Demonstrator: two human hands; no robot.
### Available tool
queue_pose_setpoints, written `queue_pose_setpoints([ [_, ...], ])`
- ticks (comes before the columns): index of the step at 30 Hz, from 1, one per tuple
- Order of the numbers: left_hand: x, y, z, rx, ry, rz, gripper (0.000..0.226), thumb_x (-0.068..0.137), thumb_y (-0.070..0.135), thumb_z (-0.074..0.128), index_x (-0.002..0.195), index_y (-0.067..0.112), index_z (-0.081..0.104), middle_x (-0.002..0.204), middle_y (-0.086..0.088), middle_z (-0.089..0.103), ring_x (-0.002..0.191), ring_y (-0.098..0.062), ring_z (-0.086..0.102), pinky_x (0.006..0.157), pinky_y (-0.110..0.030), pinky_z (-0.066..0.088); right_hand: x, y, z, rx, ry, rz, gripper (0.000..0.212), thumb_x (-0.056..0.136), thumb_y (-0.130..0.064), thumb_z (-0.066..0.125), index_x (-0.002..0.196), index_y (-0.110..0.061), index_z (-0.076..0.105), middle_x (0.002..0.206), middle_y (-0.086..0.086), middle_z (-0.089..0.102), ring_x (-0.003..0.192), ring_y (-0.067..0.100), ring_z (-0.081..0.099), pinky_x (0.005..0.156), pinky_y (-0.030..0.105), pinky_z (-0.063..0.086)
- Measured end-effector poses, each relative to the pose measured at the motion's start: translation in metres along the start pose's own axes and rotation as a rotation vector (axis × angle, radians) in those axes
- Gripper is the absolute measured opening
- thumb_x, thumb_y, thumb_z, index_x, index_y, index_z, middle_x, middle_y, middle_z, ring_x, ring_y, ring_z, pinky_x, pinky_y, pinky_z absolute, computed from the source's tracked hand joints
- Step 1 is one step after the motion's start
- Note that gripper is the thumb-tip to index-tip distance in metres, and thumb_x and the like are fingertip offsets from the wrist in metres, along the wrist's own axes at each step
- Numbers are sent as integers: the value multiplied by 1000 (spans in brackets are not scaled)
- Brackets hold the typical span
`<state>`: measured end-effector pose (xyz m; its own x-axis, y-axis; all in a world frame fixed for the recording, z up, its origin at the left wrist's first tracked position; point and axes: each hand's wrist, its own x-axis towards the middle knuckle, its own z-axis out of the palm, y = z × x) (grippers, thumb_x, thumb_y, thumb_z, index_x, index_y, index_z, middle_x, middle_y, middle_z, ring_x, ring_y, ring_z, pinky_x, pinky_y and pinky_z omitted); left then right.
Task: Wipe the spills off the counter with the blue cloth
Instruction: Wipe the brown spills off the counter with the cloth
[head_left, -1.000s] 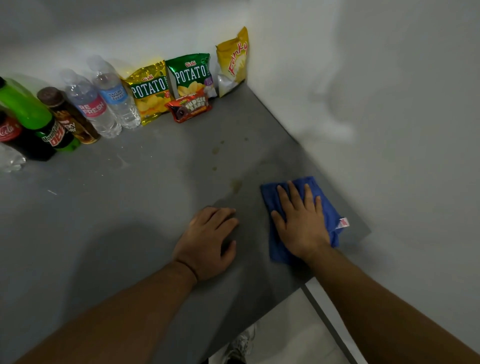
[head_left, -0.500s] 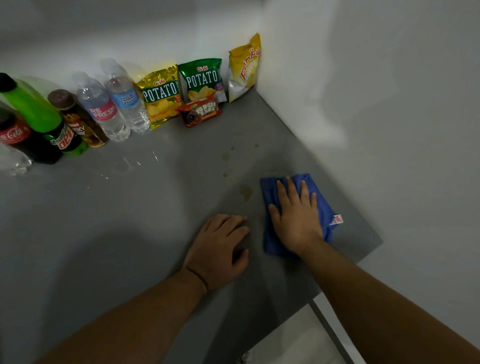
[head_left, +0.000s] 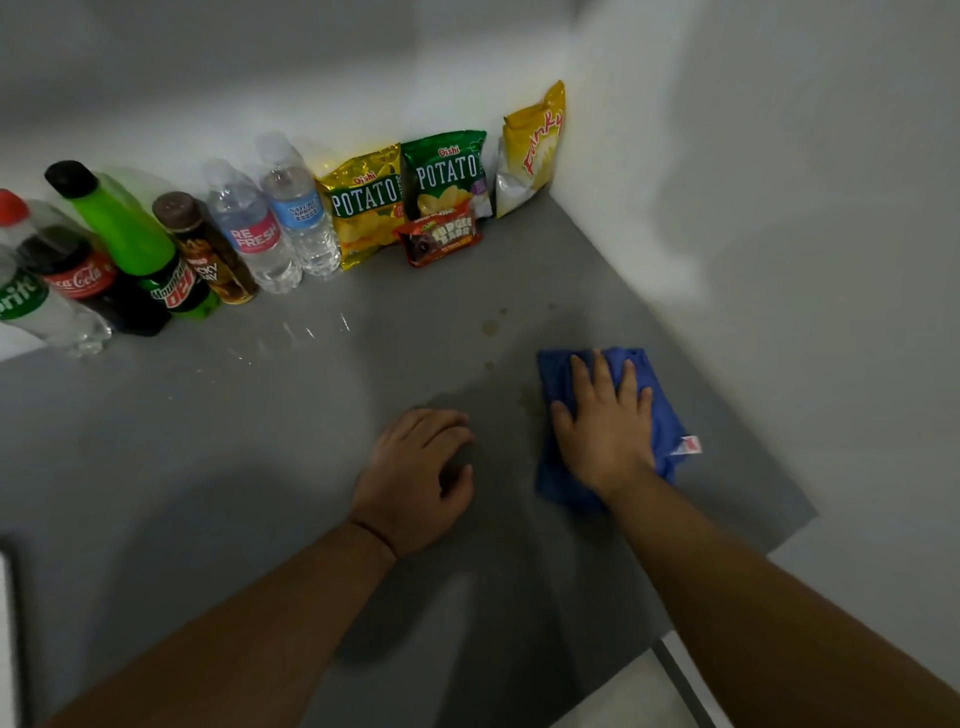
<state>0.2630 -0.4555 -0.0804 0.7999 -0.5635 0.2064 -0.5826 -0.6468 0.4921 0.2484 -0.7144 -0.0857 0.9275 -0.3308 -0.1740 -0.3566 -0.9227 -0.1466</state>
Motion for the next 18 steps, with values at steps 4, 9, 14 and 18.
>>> queue_pose_setpoints([
  [4,14,-11,-7,30,32,-83,30,87,28,65,114,15,72,130,-4,68,122,-29,61,107,-46,49,-33,-15,9,-7,-56,-290,66,103,-57,25,164,-31,15,172,-6,8,159,28,-5,128,52,0],
  [9,25,-34,-14,70,77,-113,31,84,27,67,112,14,73,128,-4,69,116,-31,63,102,-43,50,-26,40,-10,-58,-126,-581,62,105,-55,26,163,-35,17,172,-11,9,159,20,1,128,46,1],
  [14,25,-42,-12,99,59,-167,32,84,29,67,113,15,73,129,-3,69,117,-32,62,104,-45,49,14,0,-8,-34,-38,-220,61,106,-52,25,163,-37,10,173,-6,5,159,29,-3,127,50,-2],
  [18,23,-42,-11,84,52,-188,36,85,30,63,116,15,72,132,-4,67,120,-30,61,107,-44,47,3,-60,9,-10,-16,-187,67,103,-55,26,164,-30,13,173,-2,7,158,33,-5,127,55,0],
])
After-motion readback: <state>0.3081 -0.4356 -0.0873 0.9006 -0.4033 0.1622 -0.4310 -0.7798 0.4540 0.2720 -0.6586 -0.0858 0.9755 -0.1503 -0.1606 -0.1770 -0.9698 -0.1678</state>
